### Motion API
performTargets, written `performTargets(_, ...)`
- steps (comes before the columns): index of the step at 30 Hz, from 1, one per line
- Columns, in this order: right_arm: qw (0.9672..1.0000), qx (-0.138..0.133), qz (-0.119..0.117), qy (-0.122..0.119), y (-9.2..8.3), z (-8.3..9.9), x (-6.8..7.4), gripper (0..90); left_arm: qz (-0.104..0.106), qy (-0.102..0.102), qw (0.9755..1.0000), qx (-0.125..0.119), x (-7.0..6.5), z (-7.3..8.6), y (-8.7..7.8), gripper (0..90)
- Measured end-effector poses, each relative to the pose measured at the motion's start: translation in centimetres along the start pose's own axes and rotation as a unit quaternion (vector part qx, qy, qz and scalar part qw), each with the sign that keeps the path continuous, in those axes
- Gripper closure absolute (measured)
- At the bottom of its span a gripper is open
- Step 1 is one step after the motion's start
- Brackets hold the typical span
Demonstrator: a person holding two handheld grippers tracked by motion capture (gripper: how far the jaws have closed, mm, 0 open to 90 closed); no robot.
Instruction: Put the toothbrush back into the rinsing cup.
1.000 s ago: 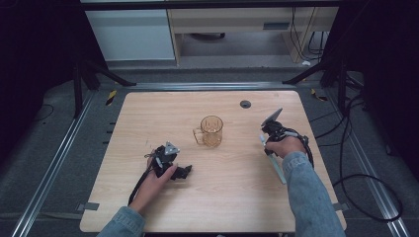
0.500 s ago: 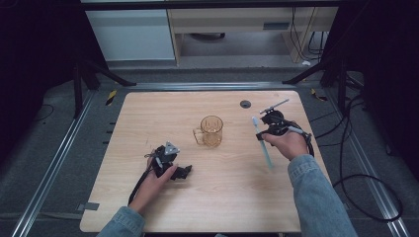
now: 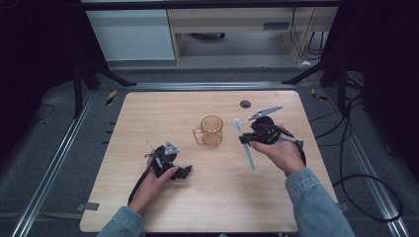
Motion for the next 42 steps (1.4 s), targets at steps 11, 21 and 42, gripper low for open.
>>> performTargets(11, 0.999, -0.038, -0.018, -0.015, 1.7, 0.0, 3.2, 79.9, 0.0, 0.0, 1.0, 0.0, 0.0, 0.0, 0.0, 0.0)
performTargets(21, 0.9971, -0.063, -0.031, -0.029, 3.3, -0.3, 6.6, 79.9, -0.002, 0.001, 1.0, -0.001, 0.1, 0.0, 0.0, 0.0)
performTargets(42, 0.9875, -0.154, -0.026, -0.025, 5.8, -3.3, 10.8, 79.9, -0.001, 0.001, 1.0, 0.0, 0.1, -0.1, 0.1, 0.0)
Point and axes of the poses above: each handheld gripper's, and its own axes: y roughly forward along the jaws, z roughly out of its underside, x roughly to its left, the point moved 9 cm from there along y, roughly forward along the jaws, and after that the axes turned 8 degrees about -x, right-handed, at the moved point
